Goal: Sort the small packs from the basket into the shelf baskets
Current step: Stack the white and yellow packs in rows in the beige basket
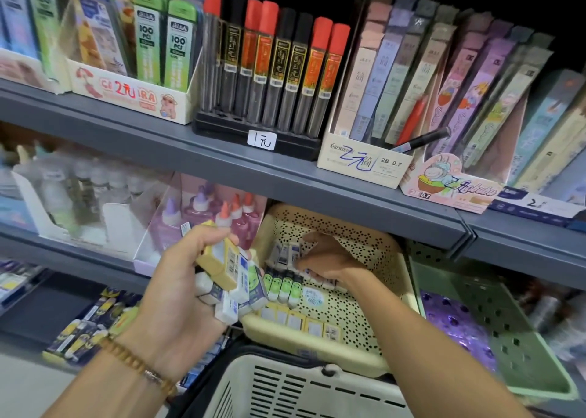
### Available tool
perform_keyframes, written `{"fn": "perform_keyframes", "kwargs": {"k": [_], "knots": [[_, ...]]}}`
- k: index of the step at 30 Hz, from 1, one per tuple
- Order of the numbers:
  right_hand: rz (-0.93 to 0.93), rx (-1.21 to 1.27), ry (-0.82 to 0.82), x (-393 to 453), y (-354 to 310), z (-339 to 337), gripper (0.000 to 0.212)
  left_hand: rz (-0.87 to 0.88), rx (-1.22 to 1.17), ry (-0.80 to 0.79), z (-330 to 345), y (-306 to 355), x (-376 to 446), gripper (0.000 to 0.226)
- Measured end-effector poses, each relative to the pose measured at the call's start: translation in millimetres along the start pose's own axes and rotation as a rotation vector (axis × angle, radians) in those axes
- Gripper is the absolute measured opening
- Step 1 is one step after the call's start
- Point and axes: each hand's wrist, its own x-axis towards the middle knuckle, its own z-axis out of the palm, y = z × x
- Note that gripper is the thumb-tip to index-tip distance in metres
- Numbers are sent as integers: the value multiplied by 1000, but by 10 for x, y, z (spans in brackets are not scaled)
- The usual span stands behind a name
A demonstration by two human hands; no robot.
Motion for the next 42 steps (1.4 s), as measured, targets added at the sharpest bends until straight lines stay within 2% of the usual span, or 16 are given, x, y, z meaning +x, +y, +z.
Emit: {"fn": "perform_keyframes", "kwargs": {"k": [4,9,11,15,17,20,22,26,28,31,34,36,38,42], "knots": [[-24,12,-8,-24,-73,63,58,-3,-6,16,1,-10,5,24],[-30,109,8,-8,-124,117,23,9,-33,26,7,-33,37,15],[-47,135,58,-84,-103,80,16,20,-45,47,18,-51,64,14],[-176,447,122,-454,-198,-10,12,7,-88,39,66,-100,85,18],[-257,521,64,-716,-262,-43,14,17,-96,25,95,-129,79,20],[-315,440,-159,-1048,-318,-24,40,32,-122,3,145,-171,71,23],[-307,428,-232,-1148,-342,27,36,34,-123,23,163,-185,70,19],[-268,452,-132,-1186,-326,2,15,41,-78,39,168,-189,59,17],[-233,564,-54,-1160,-259,-74,12,39,-52,76,147,-185,65,17],[-164,687,142,-1030,-126,-216,18,8,-23,125,112,-178,75,40],[-49,624,229,-833,45,-281,22,-3,-2,117,106,-174,61,41],[31,472,185,-710,146,-248,15,-11,11,101,102,-161,50,33],[88,333,122,-601,203,-178,17,-17,40,79,95,-150,45,28],[136,201,70,-439,193,-69,21,-39,91,59,81,-129,37,23]]}}
